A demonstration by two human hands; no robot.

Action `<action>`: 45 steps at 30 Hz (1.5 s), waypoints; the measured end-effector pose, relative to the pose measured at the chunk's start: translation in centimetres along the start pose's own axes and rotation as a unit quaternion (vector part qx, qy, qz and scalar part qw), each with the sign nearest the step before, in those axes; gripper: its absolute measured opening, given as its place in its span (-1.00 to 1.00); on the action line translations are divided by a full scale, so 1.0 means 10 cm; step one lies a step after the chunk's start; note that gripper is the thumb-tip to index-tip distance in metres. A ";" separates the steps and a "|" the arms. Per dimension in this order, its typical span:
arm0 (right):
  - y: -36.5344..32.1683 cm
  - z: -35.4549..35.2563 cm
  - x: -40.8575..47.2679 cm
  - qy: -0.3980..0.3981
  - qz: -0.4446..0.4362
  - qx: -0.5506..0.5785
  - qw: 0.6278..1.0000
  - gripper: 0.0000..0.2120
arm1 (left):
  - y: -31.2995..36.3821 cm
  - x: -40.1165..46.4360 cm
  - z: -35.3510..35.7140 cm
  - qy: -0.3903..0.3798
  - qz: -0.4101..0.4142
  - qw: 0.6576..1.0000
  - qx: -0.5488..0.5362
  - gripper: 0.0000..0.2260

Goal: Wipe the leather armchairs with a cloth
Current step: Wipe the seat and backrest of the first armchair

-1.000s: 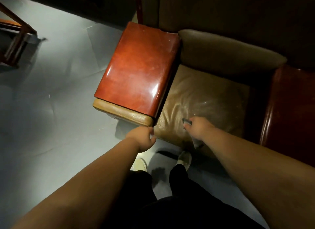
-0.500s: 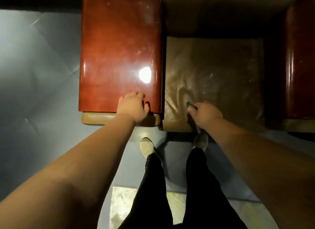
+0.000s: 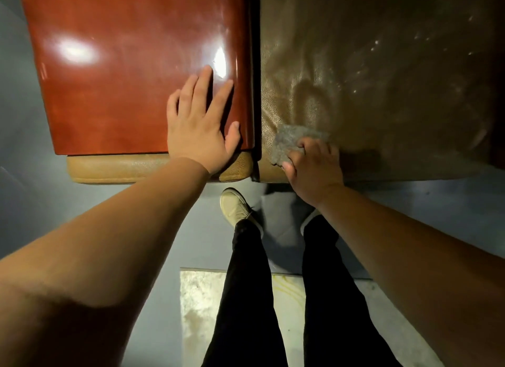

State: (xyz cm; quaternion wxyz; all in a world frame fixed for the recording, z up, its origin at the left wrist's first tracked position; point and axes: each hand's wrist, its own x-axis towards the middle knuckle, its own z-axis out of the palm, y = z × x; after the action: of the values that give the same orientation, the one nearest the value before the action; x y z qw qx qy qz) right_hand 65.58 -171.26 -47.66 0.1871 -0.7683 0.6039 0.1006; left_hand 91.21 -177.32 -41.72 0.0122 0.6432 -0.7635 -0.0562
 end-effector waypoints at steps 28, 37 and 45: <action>0.24 0.80 -0.17 0.015 -0.270 -0.030 0.962 -0.40 | 0.01 -0.02 0.15 0.029 0.004 0.999 0.013 -0.36; 0.03 0.39 0.78 0.056 -0.092 -0.044 0.993 -0.42 | 0.01 -0.05 0.15 0.023 0.003 1.000 0.011 -0.35; 0.28 0.49 0.49 0.046 -0.243 -0.043 0.968 -0.46 | -0.02 -0.04 0.19 0.042 0.013 0.999 0.003 -0.36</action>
State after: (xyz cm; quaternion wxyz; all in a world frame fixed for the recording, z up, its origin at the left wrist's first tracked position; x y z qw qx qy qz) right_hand 64.43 -174.19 -54.46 0.1442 -0.9031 0.4023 0.0424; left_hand 91.34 -176.81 -43.58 0.0435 0.6351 -0.7708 -0.0267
